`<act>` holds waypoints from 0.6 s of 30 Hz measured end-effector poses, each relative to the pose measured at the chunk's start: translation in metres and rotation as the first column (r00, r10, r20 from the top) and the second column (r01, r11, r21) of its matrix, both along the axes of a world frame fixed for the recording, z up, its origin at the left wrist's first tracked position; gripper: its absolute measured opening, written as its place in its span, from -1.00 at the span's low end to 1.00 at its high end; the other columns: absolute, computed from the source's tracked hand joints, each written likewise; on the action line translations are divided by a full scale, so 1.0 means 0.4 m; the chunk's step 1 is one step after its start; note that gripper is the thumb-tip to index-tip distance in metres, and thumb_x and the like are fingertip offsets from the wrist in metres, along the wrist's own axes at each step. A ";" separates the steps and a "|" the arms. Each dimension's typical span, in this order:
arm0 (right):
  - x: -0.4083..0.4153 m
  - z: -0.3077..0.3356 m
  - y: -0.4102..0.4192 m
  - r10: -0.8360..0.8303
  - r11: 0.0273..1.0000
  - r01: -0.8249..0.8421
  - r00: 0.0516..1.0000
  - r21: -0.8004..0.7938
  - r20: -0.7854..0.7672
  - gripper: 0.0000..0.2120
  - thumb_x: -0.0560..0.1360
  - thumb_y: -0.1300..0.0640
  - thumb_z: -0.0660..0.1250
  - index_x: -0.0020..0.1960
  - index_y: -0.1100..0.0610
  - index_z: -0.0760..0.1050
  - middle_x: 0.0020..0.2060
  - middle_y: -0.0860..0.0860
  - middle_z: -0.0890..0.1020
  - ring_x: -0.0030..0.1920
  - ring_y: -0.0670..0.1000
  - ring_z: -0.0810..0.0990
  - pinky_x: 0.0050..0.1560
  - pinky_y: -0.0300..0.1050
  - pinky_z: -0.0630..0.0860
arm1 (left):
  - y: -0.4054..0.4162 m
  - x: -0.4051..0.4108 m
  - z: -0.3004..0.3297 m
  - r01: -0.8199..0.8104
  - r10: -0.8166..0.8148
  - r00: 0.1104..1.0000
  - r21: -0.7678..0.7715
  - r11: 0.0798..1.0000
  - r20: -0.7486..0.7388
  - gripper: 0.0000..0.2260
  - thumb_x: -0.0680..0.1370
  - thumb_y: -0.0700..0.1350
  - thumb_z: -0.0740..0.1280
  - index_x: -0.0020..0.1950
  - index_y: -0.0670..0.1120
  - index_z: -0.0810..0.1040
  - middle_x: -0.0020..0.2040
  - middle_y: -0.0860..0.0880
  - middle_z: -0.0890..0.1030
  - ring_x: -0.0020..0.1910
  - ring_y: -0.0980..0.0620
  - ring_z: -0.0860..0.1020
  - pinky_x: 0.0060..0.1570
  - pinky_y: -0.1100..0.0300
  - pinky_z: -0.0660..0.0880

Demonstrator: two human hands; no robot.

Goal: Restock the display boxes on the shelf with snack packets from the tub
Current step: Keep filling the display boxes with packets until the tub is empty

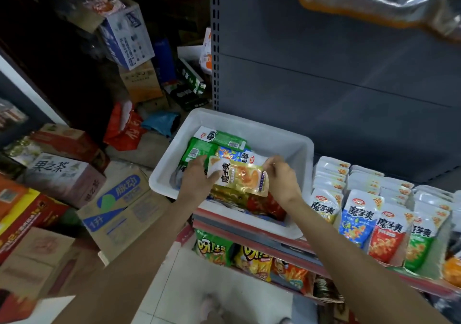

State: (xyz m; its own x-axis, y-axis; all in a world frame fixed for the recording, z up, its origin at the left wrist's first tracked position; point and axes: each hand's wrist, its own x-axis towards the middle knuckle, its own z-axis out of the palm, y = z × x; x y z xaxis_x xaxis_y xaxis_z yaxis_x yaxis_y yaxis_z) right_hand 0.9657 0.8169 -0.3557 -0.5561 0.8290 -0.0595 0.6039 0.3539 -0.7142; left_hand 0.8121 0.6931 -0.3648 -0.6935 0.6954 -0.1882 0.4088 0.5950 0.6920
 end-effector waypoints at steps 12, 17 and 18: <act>0.210 0.094 0.075 -0.305 0.891 0.082 0.837 -0.446 -0.455 -0.73 0.59 0.40 0.07 -0.19 0.16 0.38 -0.31 0.07 0.52 -0.35 -0.09 0.53 -0.37 -0.29 0.54 | 0.179 0.158 0.093 -0.203 0.061 0.901 0.293 0.934 0.430 -0.44 0.46 -0.12 0.45 0.36 -0.24 0.31 0.01 -0.02 0.55 0.09 -0.11 0.55 0.13 -0.05 0.51; 0.315 0.120 0.115 -0.278 0.900 0.100 0.880 -0.424 -0.385 -0.79 0.51 0.48 0.22 0.02 0.22 0.44 -0.34 0.04 0.53 -0.43 -0.15 0.53 -0.40 -0.29 0.48 | 0.243 0.240 0.115 -0.040 -0.054 0.970 0.377 0.925 0.236 -0.69 0.45 -0.22 0.44 0.17 -0.15 0.51 -0.06 -0.02 0.57 -0.01 -0.14 0.60 -0.05 0.04 0.55; 0.334 0.118 0.127 -0.249 0.912 0.108 0.912 -0.396 -0.325 -0.74 0.48 0.50 0.25 0.08 0.23 0.45 -0.33 0.02 0.54 -0.39 -0.11 0.53 -0.33 -0.22 0.50 | 0.256 0.256 0.117 -0.002 -0.087 0.976 0.402 0.916 0.202 -0.73 0.45 -0.22 0.44 0.12 -0.10 0.52 -0.10 0.00 0.57 -0.07 -0.14 0.61 -0.10 0.04 0.55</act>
State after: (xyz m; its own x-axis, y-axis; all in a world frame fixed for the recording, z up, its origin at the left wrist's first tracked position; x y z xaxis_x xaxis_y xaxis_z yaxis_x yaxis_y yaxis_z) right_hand 1.0993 0.8679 -0.3086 -0.4416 0.8749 -0.1987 0.3070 -0.0607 -0.9498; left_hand 0.9144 0.7954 -0.3181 -0.6365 0.7707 -0.0288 0.2454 0.2379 0.9398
